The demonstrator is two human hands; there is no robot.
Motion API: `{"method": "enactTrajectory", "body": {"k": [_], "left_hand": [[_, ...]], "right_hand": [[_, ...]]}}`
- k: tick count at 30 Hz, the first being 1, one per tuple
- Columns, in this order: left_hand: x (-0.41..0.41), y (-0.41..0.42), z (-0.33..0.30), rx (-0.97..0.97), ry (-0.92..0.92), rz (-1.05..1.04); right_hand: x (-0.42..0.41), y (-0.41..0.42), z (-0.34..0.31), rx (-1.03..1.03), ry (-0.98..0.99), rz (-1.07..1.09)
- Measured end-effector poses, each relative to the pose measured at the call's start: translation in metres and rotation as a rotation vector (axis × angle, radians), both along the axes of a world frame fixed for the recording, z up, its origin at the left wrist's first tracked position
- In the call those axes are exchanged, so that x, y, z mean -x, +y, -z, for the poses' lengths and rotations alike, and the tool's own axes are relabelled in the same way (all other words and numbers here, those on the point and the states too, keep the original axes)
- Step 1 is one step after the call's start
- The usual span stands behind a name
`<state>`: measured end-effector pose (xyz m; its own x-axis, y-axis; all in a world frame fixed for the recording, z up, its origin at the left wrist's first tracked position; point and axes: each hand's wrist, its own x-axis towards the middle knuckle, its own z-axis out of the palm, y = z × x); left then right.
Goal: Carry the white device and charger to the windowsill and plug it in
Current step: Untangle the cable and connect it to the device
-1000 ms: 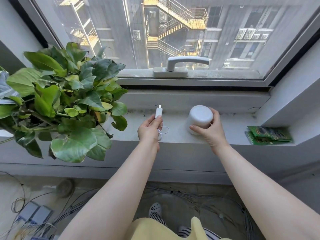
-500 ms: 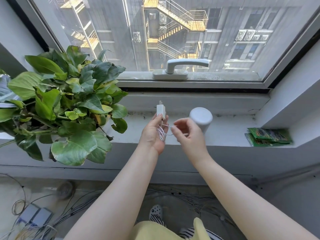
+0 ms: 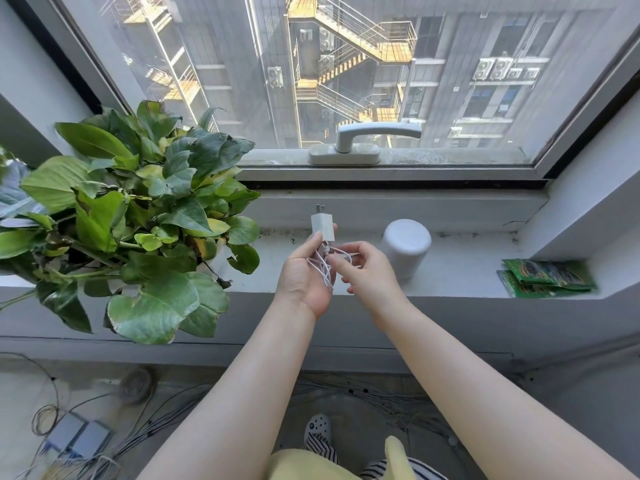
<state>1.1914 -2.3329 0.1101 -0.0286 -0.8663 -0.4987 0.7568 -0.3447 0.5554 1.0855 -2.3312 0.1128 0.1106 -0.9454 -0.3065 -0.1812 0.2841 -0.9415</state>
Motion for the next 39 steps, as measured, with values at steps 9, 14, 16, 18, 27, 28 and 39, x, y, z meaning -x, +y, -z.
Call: {"method": "enactTrajectory", "body": {"k": [9,14,16,18,27,28,39], "left_hand": [[-0.006,-0.005,-0.006,-0.079,0.015,-0.066],[-0.008,-0.006,-0.012,-0.07,0.089,-0.207],[-0.011,-0.008,-0.012,-0.056,0.12,-0.269],[-0.014,-0.009,-0.011,-0.043,0.187,-0.328],[-0.022,-0.011,-0.013,0.053,0.126,-0.216],[-0.021,-0.01,-0.014,0.058,0.062,-0.191],[-0.026,-0.007,-0.021,-0.075,0.181,0.015]], "right_hand": [[0.005,-0.001,-0.003,0.051,-0.159,0.18],[0.008,0.001,-0.008,0.18,-0.256,0.303],[0.013,0.001,-0.014,0.217,-0.335,0.328],[0.021,0.001,-0.02,0.243,-0.414,0.324],[0.037,-0.01,-0.038,0.317,-0.333,0.214],[0.035,-0.011,-0.039,0.294,-0.313,0.174],[0.03,-0.009,-0.027,0.178,-0.421,-0.093]]}}
